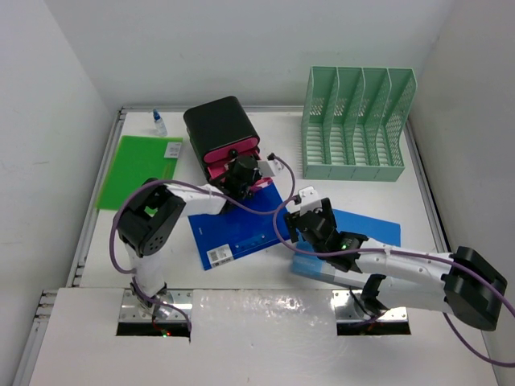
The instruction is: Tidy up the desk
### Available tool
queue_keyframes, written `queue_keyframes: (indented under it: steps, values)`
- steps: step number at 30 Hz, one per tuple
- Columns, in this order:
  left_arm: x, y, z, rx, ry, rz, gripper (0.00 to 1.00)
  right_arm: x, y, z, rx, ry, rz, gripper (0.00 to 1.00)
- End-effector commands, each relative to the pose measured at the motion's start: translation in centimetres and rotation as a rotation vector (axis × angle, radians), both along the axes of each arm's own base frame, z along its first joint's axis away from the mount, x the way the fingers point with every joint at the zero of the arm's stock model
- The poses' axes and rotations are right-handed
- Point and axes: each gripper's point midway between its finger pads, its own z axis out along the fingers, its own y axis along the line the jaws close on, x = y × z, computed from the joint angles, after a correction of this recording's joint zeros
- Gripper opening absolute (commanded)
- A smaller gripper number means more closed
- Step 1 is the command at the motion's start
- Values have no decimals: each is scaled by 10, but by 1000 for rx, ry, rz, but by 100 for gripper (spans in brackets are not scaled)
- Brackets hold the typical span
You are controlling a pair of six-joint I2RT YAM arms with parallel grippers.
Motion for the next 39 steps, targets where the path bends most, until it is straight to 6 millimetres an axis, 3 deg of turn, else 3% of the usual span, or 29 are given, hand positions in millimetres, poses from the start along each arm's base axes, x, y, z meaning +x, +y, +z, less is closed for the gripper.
queue_keyframes:
  steps: [1, 6, 7, 10, 12, 18, 22, 30, 36, 38, 39]
  values:
    - [2, -6, 5, 19, -58, 15, 14, 4, 2, 13, 45, -34, -27, 85]
    - [-6, -6, -9, 17, 64, 38, 32, 3, 4, 13, 59, -30, -18, 85]
    - [-8, -10, -9, 0, 90, 25, 39, 3, 4, 14, 59, -32, -17, 85]
    - [-14, -18, -2, -53, 132, -1, 55, 3, 5, 16, 69, -37, -14, 85]
    - [-17, -21, 1, -66, 154, -12, 59, 4, 5, 19, 72, -45, -10, 85]
    - [-22, -34, 20, -146, 202, -41, 58, 3, 9, 29, 101, -49, 1, 87]
    - [-27, -39, 36, -178, 219, -61, 57, 4, 25, 37, 133, -42, 61, 86]
    - [-47, -47, 54, -243, 310, -113, 57, 17, 37, 37, 226, 48, 71, 70]
    - [-68, -70, 95, -380, 355, -236, 57, 23, 40, 49, 302, 45, 100, 73]
    - [-66, -65, 112, -403, 332, -226, 57, 25, 46, 51, 308, 34, 127, 72]
    - [-54, -55, 129, -430, 294, -200, 58, 26, 49, 50, 308, 34, 135, 72]
